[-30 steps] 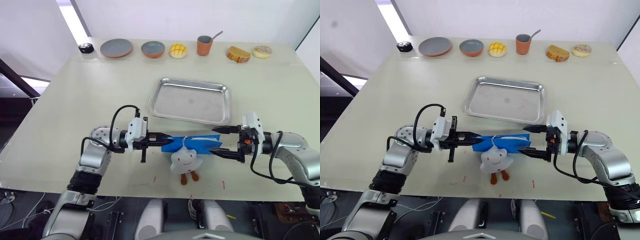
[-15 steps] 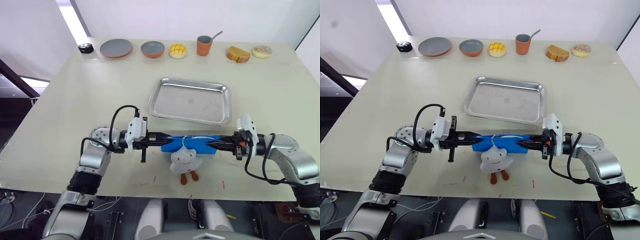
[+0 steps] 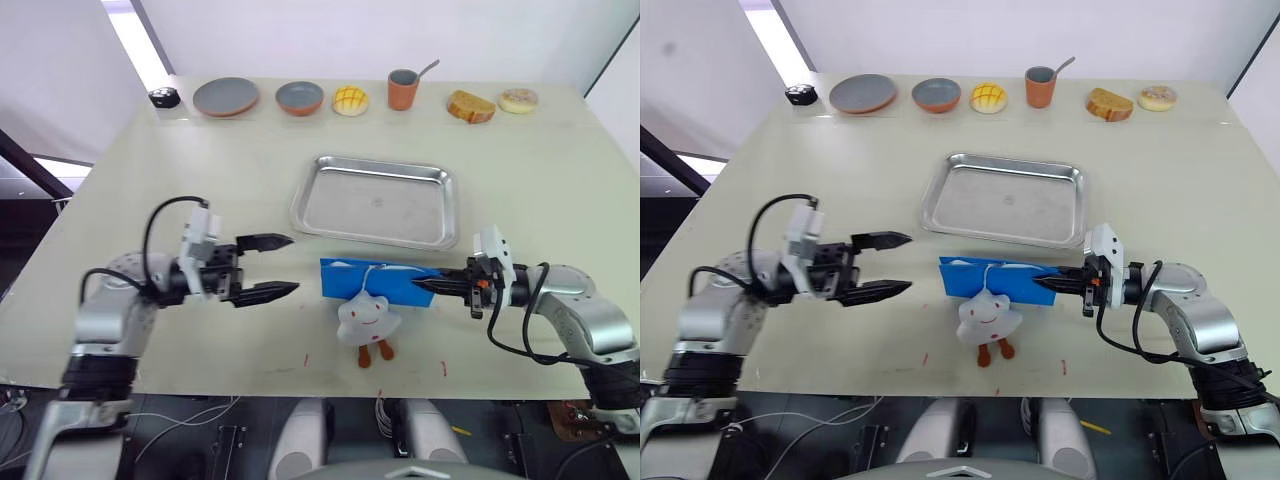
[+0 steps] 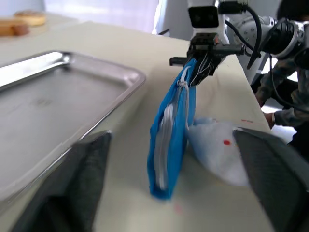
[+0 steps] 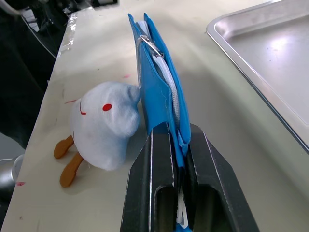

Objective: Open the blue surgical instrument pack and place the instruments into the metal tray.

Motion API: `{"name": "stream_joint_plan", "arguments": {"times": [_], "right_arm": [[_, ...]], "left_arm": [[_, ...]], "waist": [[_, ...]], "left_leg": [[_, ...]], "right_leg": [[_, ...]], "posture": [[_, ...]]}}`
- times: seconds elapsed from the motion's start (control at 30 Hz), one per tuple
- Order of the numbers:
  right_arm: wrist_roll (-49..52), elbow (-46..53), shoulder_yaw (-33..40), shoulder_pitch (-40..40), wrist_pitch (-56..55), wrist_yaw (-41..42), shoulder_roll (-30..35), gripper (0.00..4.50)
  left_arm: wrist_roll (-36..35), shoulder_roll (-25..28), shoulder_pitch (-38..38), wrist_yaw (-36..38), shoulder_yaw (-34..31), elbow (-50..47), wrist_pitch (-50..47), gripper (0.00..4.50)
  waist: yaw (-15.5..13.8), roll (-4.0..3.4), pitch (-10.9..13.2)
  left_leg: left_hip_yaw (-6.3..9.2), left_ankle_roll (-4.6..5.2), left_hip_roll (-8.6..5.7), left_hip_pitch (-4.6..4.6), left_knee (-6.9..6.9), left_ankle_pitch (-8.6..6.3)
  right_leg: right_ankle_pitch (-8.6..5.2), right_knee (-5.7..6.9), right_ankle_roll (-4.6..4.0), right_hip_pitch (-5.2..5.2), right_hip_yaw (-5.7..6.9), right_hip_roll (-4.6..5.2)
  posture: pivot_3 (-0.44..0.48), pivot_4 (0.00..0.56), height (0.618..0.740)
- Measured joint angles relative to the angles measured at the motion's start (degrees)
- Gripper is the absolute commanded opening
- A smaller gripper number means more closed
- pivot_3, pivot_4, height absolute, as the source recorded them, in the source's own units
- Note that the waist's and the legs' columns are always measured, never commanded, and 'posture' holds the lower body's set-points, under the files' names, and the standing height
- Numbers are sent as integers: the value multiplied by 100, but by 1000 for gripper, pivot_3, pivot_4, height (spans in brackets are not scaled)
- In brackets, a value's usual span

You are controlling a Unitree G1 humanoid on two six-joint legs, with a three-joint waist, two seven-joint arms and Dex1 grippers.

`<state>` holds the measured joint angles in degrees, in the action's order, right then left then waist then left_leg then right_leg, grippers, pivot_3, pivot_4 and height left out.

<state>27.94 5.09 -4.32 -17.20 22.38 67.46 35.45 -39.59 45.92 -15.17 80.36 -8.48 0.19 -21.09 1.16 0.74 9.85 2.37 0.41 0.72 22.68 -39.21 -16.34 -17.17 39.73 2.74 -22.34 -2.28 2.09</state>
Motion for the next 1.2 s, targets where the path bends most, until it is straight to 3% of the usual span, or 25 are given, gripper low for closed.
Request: {"name": "stream_joint_plan", "arguments": {"times": [0.2, 0.3, 0.47, 0.77, 0.87, 0.9, 1.0, 1.13, 1.2], "right_arm": [[-5, -109, 10, -27, -56, 75, 4, 0], [-43, -219, 15, -82, -151, 110, 30, 0], [-80, -304, 19, -131, -199, 115, 35, 0], [-107, -277, 8, -174, -151, 99, 53, 0], [-118, -257, 2, -189, -137, 86, 55, 0], [-119, -255, 1, -189, -131, 78, 55, 0], [-122, -179, -17, -193, -84, 54, 53, 0], [-122, -115, -28, -193, -24, 30, 47, 0], [-124, -116, -27, -194, -24, 12, 48, 0]], "left_arm": [[-473, 394, 355, 49, -337, -448, -745, 4491], [-627, 562, 865, -120, -288, -1223, -1245, 4491], [-537, 123, 923, -896, 307, -1904, -1636, 4491], [376, -566, 349, -2121, 1613, -1970, -1963, 4491], [767, -788, 285, -2310, 2016, -1821, -1863, 3874], [867, -873, 282, -2332, 2085, -1744, -1841, 3127], [997, -1188, 68, -2332, 2276, -1507, -1739, 1814], [1081, -1202, -42, -2180, 2261, -1338, -1527, 69], [1043, -1182, -23, -2064, 2195, -1300, -1471, 69]], "waist": [[-30, -1, 4], [-20, -4, 5], [-37, -3, 7], [-36, -2, 7], [-32, -2, 7], [-35, -2, 7], [-42, -2, 7], [-28, -2, 7], [-27, -2, 7]], "left_leg": [[-1, 0, 0, 0, 1, 0], [-6, 0, 1, 0, 2, 0], [-4, 0, 0, -1, 1, 0], [-6, -1, -4, 0, 1, 0], [-7, -1, -5, 0, 1, 0], [-6, -1, -5, 0, 1, 0], [-4, -1, -5, 1, -2, 1], [-6, -1, -6, 0, -1, 0], [-5, -1, -5, 1, -1, 1]], "right_leg": [[0, 2, 0, 0, 0, 2], [0, -2, 0, -1, -5, 4], [1, 6, -1, 0, -5, 5], [1, 4, 0, -1, -8, 3], [1, 5, 0, -1, -8, 2], [1, 5, 0, -1, -8, 2], [1, 6, 0, 0, -6, 3], [1, 6, 0, -1, -8, 2], [1, 4, -1, -2, -7, 2]], "posture": [[0, 150, 740], [0, 150, 740], [0, 150, 740], [0, 150, 740], [0, 150, 740], [0, 150, 740], [0, 150, 740], [0, 150, 740], [0, 150, 740]]}}
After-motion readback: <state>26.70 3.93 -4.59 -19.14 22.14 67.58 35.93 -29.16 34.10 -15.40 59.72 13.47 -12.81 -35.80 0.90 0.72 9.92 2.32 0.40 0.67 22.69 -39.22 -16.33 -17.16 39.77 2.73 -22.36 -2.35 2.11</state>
